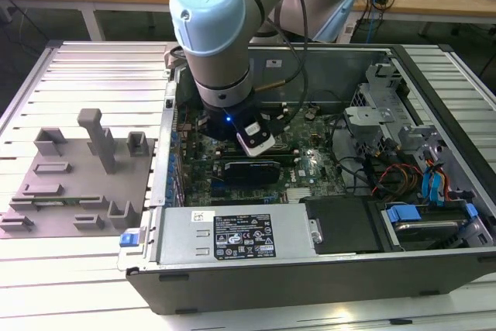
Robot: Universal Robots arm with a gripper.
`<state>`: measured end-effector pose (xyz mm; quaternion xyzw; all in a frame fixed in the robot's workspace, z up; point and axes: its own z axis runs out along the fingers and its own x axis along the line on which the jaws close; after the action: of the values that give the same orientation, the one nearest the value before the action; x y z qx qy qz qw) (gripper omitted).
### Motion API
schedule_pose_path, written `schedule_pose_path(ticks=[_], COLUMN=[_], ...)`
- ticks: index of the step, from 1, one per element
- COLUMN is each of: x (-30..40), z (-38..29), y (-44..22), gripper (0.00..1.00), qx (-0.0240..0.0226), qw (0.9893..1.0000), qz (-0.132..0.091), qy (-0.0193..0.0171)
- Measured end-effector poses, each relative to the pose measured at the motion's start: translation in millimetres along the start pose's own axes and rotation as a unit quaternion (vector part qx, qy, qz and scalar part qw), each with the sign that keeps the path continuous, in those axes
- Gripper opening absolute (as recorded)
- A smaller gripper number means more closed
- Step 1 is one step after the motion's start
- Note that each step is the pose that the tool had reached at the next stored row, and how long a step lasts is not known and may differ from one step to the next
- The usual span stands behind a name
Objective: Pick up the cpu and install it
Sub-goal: 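Install the second cpu locking lever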
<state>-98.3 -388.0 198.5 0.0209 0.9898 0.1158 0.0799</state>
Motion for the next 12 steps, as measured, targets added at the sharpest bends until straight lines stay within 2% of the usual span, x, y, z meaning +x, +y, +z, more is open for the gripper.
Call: schedule_pose_path(ticks=[2,9,12], x=[1.6,1.9,1.7], z=[1.9,3.2,3.4], y=[0.7,2.9,3.9], gripper=[0.11,0.11,0.11], qx=[-0.0013,-0.0007,0.0029], qw=[1.0,1.0,1.0], qz=[-0.001,-0.001,-0.001], qy=[-0.0032,-0.0036,-0.0026])
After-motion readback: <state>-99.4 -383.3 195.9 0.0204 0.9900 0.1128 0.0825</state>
